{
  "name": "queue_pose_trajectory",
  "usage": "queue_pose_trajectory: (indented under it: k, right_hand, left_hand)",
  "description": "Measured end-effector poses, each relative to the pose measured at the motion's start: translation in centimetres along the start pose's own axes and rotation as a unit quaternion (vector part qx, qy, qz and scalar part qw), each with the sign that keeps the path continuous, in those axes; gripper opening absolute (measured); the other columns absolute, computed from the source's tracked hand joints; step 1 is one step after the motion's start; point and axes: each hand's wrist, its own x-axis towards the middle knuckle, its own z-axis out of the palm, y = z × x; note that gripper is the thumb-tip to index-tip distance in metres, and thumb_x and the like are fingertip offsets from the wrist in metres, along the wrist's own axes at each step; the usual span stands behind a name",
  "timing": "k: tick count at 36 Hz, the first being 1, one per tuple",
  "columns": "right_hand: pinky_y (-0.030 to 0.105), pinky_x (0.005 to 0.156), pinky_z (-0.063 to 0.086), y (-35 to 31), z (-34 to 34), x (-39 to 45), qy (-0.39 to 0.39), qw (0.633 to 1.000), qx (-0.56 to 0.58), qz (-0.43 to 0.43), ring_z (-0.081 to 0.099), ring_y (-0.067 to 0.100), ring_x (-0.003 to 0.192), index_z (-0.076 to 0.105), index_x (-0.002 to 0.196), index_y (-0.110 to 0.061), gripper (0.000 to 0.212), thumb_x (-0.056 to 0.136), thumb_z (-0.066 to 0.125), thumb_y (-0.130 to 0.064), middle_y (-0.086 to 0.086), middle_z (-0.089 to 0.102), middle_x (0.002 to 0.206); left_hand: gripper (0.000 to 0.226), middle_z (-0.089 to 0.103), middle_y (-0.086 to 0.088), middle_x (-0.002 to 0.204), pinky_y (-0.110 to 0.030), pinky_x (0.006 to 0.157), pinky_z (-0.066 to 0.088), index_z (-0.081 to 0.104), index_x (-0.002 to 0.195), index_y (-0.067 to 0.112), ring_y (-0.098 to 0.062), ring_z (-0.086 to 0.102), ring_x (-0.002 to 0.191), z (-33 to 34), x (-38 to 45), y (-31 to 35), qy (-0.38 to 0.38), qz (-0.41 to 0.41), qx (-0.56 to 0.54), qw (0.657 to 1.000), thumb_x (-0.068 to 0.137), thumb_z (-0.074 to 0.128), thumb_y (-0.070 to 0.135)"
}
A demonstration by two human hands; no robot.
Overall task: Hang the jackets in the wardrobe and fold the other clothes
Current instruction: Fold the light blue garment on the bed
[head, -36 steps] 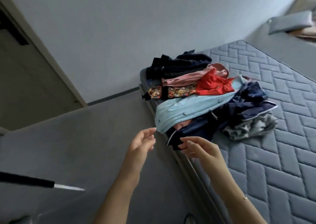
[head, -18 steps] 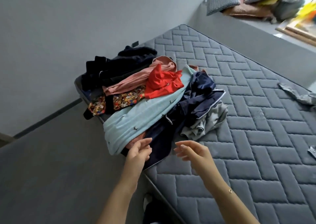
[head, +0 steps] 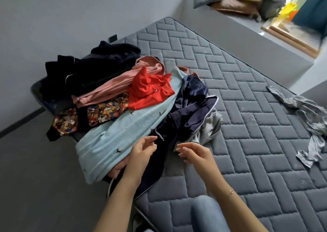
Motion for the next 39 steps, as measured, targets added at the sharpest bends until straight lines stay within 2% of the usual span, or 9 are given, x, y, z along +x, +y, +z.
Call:
queue_pose_trajectory:
  k: [8,15,19,22,25,28,31,33,39]
  right_hand:
    - [0.017,0.062,0.044,3.8,0.5,8.7,-0.036,0.996,-0.074,-0.03,0.054,-0.001,0.063,0.071,0.095,-0.021,0.02,0.092,0.058,-0.006,-0.008,0.067,0.077]
    - [0.021,0.103,0.038,10.1,-0.7,19.4,-0.095,0.95,-0.267,-0.128,0.047,0.009,0.124,0.064,0.117,-0.023,0.029,0.091,0.063,-0.013,-0.005,0.052,0.134]
    - [0.025,0.114,0.022,14.1,-3.7,24.7,-0.058,0.923,-0.34,-0.173,0.029,0.015,0.139,0.054,0.134,-0.022,0.046,0.09,0.065,-0.018,-0.002,0.035,0.15]
    - [0.042,0.116,0.026,17.3,-5.8,28.8,-0.063,0.896,-0.392,-0.202,0.02,0.022,0.144,0.045,0.142,-0.024,0.056,0.09,0.066,-0.026,0.002,0.024,0.157]
    - [0.052,0.117,0.018,20.9,-7.0,32.0,-0.094,0.856,-0.479,-0.171,0.006,0.024,0.148,0.034,0.148,-0.032,0.066,0.089,0.061,-0.046,-0.001,0.014,0.16]
    - [0.051,0.114,0.024,24.5,-7.4,33.6,-0.111,0.827,-0.523,-0.175,0.011,0.025,0.148,0.035,0.147,-0.03,0.069,0.087,0.06,-0.053,0.0,0.028,0.156]
    - [0.057,0.103,0.037,27.2,-7.3,34.0,-0.064,0.837,-0.487,-0.242,0.035,0.036,0.138,0.057,0.134,-0.019,0.058,0.082,0.073,-0.039,0.006,0.056,0.134]
    - [0.058,0.101,0.04,28.8,-7.1,34.0,-0.024,0.843,-0.456,-0.284,0.041,0.038,0.133,0.063,0.127,-0.015,0.051,0.081,0.077,-0.03,0.007,0.062,0.125]
    - [0.051,0.101,0.044,31.4,-7.3,34.0,0.003,0.856,-0.387,-0.342,0.046,0.037,0.13,0.066,0.119,-0.005,0.042,0.08,0.078,-0.014,0.011,0.064,0.117]
  left_hand:
    - [0.025,0.062,0.015,0.108,-0.017,0.087,0.043,0.061,0.099,0.033,-0.001,0.057,0.106,0.3,7.6,-5.1,0.064,-0.001,0.01,0.998,0.09,0.062,0.009]
    - [0.026,0.06,0.019,0.11,-0.008,0.078,0.038,0.06,0.097,0.037,0.006,0.053,0.108,2.6,15.6,-12.7,0.145,-0.007,0.057,0.988,0.086,0.069,0.016]
    - [0.034,0.051,0.01,0.127,-0.021,0.096,0.036,0.058,0.114,0.032,-0.008,0.046,0.122,6.9,20.6,-16.9,0.126,0.004,0.125,0.984,0.086,0.071,0.017]
    - [0.055,0.036,0.002,0.147,-0.033,0.112,0.027,0.051,0.134,0.029,-0.016,0.028,0.139,9.9,24.1,-19.9,0.121,0.019,0.201,0.972,0.084,0.073,0.026]
    - [0.062,0.022,0.005,0.156,-0.044,0.111,0.028,0.045,0.139,0.037,-0.02,0.017,0.142,11.8,26.7,-23.2,0.117,-0.03,0.288,0.95,0.083,0.071,0.042]
    - [0.048,0.038,0.003,0.146,-0.047,0.1,0.038,0.06,0.127,0.032,-0.028,0.033,0.132,12.5,27.8,-26.0,0.185,0.01,0.391,0.902,0.082,0.074,0.03]
    - [0.035,0.059,-0.008,0.117,-0.039,0.096,0.043,0.074,0.1,0.013,-0.033,0.052,0.108,11.8,28.5,-28.6,0.258,0.12,0.323,0.903,0.071,0.078,-0.005]
    - [0.028,0.061,-0.007,0.11,-0.026,0.095,0.039,0.075,0.094,0.01,-0.027,0.053,0.103,11.4,28.8,-29.5,0.273,0.166,0.307,0.897,0.07,0.08,-0.004]
    - [0.022,0.067,-0.005,0.098,-0.024,0.085,0.043,0.074,0.092,0.002,-0.021,0.055,0.093,12.1,28.4,-30.8,0.296,0.197,0.281,0.891,0.072,0.081,0.008]
